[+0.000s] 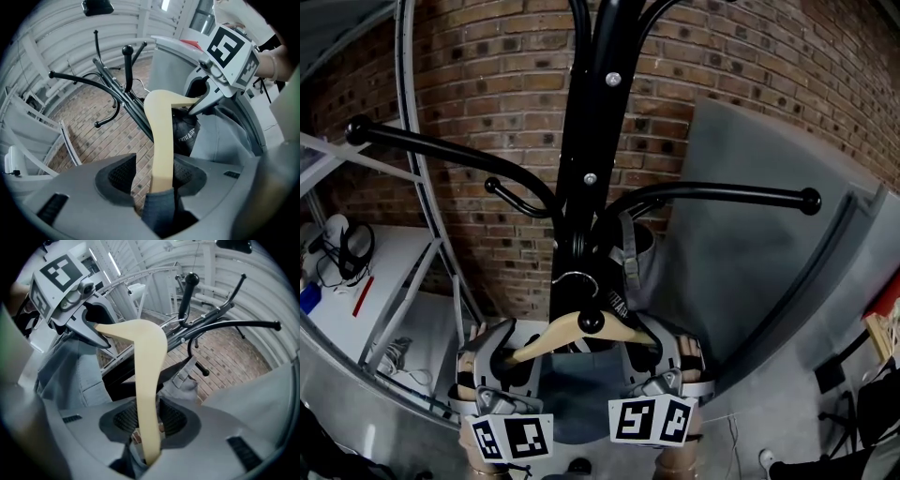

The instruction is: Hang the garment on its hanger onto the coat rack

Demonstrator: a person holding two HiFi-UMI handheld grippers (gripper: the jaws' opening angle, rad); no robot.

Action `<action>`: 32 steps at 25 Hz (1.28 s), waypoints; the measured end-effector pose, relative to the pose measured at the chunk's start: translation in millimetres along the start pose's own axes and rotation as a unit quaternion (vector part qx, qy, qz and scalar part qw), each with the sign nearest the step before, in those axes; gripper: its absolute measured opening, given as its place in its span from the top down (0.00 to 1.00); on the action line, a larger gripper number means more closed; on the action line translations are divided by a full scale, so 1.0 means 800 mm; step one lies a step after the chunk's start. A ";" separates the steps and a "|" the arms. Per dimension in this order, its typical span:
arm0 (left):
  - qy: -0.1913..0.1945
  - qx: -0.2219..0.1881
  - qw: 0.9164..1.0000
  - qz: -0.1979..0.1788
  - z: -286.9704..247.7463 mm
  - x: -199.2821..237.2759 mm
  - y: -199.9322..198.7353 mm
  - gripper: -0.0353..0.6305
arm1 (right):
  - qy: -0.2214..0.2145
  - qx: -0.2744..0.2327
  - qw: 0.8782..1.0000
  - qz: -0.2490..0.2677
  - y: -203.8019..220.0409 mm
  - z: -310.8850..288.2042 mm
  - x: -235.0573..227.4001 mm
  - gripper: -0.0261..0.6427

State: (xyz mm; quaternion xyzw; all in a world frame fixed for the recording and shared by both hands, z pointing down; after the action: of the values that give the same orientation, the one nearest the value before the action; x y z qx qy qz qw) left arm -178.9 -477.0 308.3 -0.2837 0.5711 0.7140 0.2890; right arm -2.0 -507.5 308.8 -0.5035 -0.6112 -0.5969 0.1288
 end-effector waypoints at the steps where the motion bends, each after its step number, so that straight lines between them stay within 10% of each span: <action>1: 0.002 -0.006 1.000 0.004 0.003 0.001 -0.001 0.67 | 0.001 0.000 1.000 -0.001 0.000 0.003 0.001 0.81; 20: 0.000 -0.034 0.999 0.028 0.136 -0.011 -0.058 0.62 | 0.012 -0.010 1.000 -0.005 0.012 0.142 0.042 0.81; 32: -0.020 -0.017 0.999 0.027 0.240 -0.033 -0.111 0.94 | -0.010 -0.052 0.998 -0.019 0.019 0.258 0.069 0.91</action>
State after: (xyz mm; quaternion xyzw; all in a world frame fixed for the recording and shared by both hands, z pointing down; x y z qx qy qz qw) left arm -110.3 -275.6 305.6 -0.2590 0.5608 0.7363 0.2760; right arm 76.0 -308.0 307.4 -0.5038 -0.5905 -0.6247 0.0848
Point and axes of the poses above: the fingertips, and each gripper's own axes: z backward along the fingers, x to its left, y out of its underside, the point moved 8 cm from there along z, backward along the fingers, and after that the axes turned 13 degrees about -y, right-handed, at the moved point
